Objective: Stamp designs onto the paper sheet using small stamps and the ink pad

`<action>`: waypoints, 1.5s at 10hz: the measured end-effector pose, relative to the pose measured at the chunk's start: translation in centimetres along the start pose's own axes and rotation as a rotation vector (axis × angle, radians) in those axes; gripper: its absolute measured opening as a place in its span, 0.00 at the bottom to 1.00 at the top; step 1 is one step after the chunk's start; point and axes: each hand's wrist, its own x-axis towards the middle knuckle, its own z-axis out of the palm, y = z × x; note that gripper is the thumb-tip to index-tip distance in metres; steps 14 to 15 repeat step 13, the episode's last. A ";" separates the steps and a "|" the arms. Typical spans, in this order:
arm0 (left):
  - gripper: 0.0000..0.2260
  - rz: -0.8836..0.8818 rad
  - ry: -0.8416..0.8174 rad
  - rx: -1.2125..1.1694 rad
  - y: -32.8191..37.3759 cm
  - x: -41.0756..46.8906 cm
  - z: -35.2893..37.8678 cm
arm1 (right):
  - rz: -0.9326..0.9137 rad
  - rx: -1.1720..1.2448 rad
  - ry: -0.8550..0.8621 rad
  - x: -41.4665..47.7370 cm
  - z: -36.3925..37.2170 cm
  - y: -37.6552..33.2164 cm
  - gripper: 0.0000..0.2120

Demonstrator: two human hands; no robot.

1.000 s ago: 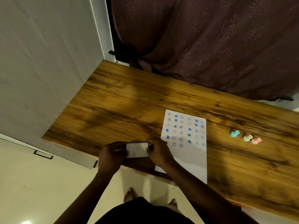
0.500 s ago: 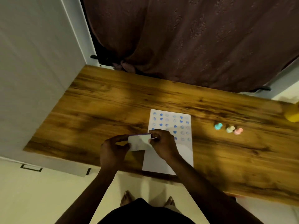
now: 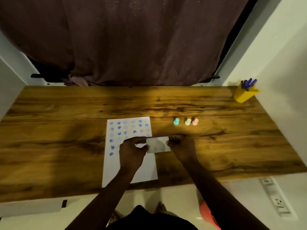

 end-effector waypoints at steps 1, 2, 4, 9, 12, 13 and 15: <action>0.10 -0.037 -0.076 0.014 1.3 0.2 3.7 | 0.067 0.010 0.041 1.3 -2.9 2.4 0.07; 0.12 -0.056 -0.129 0.054 2.2 0.4 7.6 | 0.120 -0.012 0.067 2.9 -5.1 4.7 0.07; 0.17 -0.129 -0.291 0.191 3.3 2.4 13.3 | 0.177 0.014 0.077 6.3 -7.6 7.8 0.05; 0.13 -0.139 -0.150 0.330 3.8 3.2 16.7 | 0.192 -0.050 -0.002 9.3 -7.9 10.7 0.11; 0.12 -0.010 -0.224 0.339 3.6 3.7 15.7 | 0.158 -0.100 0.004 9.0 -8.0 10.3 0.10; 0.15 0.038 -0.155 0.225 3.8 4.4 14.0 | 0.039 -0.176 0.081 8.4 -7.9 9.1 0.09; 0.15 0.038 -0.155 0.225 3.8 4.4 14.0 | 0.039 -0.176 0.081 8.4 -7.9 9.1 0.09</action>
